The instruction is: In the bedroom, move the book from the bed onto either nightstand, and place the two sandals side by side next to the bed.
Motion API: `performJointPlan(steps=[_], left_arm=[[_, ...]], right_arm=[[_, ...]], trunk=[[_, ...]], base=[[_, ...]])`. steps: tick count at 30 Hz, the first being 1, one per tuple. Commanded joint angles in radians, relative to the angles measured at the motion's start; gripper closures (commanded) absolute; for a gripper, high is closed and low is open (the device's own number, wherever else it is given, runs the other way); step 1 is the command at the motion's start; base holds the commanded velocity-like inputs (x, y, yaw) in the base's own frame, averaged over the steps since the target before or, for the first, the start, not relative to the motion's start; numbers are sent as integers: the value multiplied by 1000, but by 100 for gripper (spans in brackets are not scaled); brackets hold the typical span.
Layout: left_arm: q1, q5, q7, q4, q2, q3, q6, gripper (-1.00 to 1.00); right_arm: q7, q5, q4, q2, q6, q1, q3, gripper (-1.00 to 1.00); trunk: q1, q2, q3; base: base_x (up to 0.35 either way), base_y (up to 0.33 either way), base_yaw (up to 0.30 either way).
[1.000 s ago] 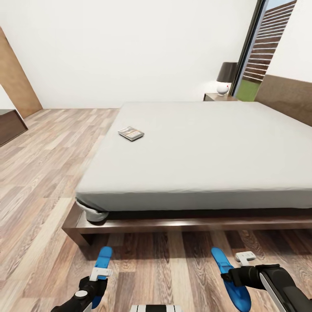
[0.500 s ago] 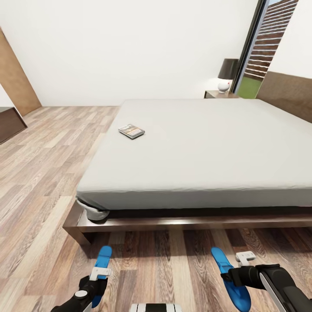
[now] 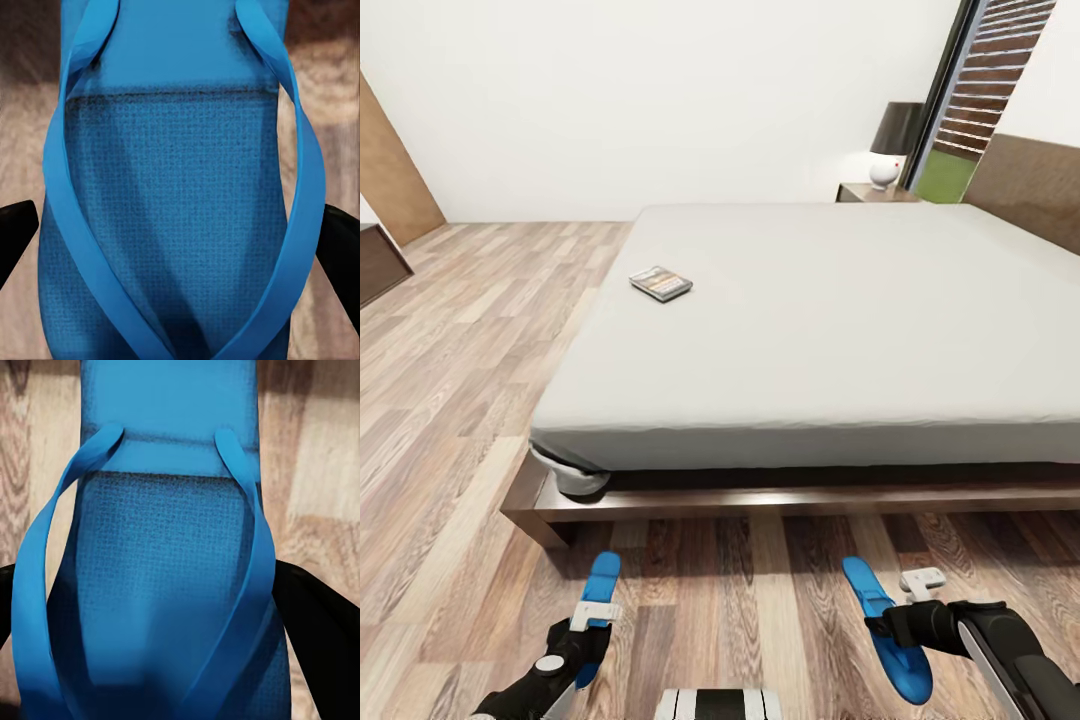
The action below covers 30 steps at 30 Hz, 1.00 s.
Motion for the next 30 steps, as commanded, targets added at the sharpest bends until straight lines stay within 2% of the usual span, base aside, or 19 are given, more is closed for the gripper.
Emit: performJointPlan(steps=[1, 14, 30], left_arm=[[-1, 9, 5, -3, 3, -8, -9, 100], [-14, 10, 6, -33, 29, -7, -40, 100], [-14, 10, 5, -37, 33, -7, -81, 100]], right_arm=[[-4, -10, -2, -1, 6, 0, 1, 100], [-2, -10, -8, -2, 5, 0, 0, 100], [-2, -10, -10, -2, 4, 0, 1, 100]], trunk=[[0, -1, -5], [6, -4, -55], [13, -7, -117]], base=[[0, 0, 0], [0, 0, 0], [0, 0, 0]])
